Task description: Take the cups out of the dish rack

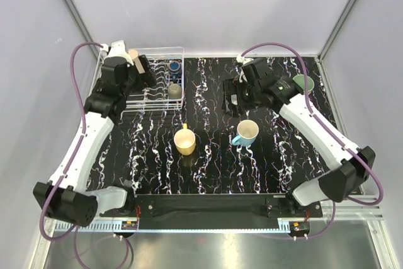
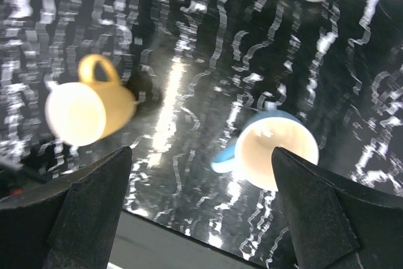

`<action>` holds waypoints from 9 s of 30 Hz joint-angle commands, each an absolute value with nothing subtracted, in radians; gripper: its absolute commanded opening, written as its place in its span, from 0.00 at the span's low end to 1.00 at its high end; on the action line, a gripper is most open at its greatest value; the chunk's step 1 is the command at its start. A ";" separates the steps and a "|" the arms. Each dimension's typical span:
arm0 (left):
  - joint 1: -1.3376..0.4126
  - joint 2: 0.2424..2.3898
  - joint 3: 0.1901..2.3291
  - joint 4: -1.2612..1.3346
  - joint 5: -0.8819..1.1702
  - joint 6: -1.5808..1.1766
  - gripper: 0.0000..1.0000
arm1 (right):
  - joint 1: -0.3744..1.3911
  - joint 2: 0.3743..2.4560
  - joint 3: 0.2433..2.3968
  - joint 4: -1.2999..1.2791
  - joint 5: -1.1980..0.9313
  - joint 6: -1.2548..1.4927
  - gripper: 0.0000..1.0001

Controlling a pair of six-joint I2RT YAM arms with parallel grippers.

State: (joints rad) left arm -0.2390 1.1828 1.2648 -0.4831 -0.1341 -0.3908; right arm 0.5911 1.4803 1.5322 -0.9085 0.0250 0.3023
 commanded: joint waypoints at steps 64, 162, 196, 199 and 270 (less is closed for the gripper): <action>0.043 2.191 1.905 -0.101 -0.066 -0.089 0.67 | 0.600 1.489 1.451 -0.575 -0.189 0.255 1.00; -0.129 0.990 0.986 -0.092 0.561 -0.793 0.99 | 0.253 1.687 2.160 -1.198 0.199 0.097 0.00; -0.129 0.965 0.982 -0.195 0.500 -0.675 0.99 | -0.049 2.031 2.254 -1.339 0.138 0.055 0.00; -0.129 0.966 0.985 -0.199 0.494 -0.669 0.99 | -0.060 2.040 2.205 -1.286 0.094 0.048 0.07; -0.212 1.897 1.675 -0.528 0.417 0.560 0.67 | 0.034 1.431 1.548 -0.574 -0.462 0.336 1.00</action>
State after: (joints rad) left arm -0.2089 1.8698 1.6001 -0.5323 0.3737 0.4973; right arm 0.0261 1.4555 1.5417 -0.6239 -0.4385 0.3481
